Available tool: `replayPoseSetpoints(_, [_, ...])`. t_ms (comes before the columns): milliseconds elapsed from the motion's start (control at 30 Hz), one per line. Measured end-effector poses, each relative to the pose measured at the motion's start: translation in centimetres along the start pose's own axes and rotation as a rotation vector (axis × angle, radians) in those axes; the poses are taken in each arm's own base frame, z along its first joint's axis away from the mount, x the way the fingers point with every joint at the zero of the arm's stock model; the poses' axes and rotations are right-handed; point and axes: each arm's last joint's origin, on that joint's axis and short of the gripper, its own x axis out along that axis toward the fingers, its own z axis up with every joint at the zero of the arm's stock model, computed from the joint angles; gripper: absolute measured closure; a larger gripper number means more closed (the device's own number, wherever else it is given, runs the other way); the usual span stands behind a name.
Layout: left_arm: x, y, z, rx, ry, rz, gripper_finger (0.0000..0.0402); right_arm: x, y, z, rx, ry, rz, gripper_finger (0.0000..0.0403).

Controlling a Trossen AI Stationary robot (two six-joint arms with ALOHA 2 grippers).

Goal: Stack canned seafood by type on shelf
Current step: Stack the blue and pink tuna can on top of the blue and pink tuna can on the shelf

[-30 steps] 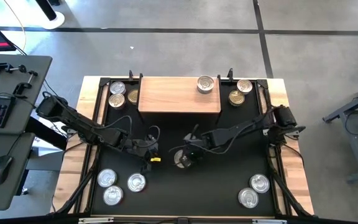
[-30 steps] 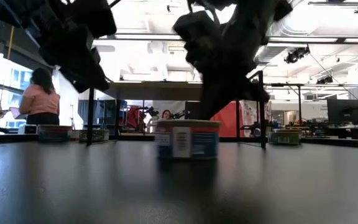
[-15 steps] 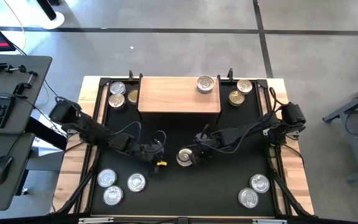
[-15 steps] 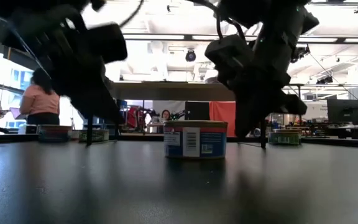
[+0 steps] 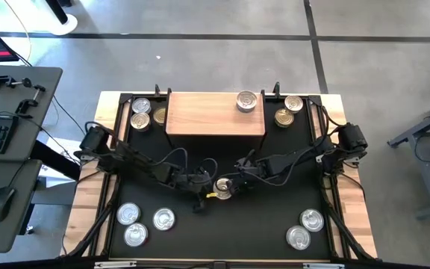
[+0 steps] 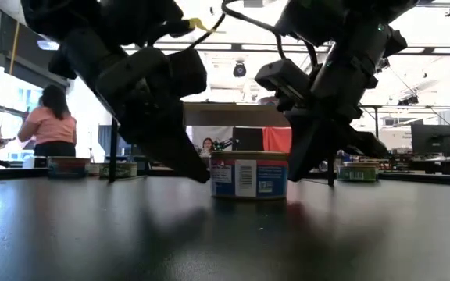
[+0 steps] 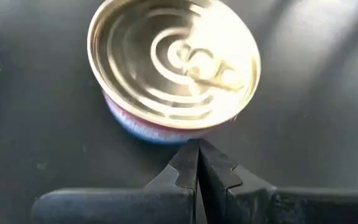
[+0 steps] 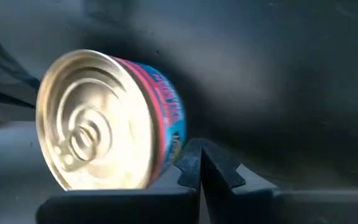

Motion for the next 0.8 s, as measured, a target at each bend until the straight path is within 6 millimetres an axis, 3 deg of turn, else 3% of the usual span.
replayPoseSetpoints(467, [1.0, 0.8, -0.3, 0.0, 0.028, 0.018, 0.0402, -0.1, 0.8, -0.6, 0.016, 0.01, 0.054, 0.0403])
replayPoseSetpoints(800, [1.1, 0.9, -0.3, 0.0, 0.032, 0.013, 0.0402, -1.6, 3.2, 0.1, -0.01, -0.01, 0.069, 0.0403])
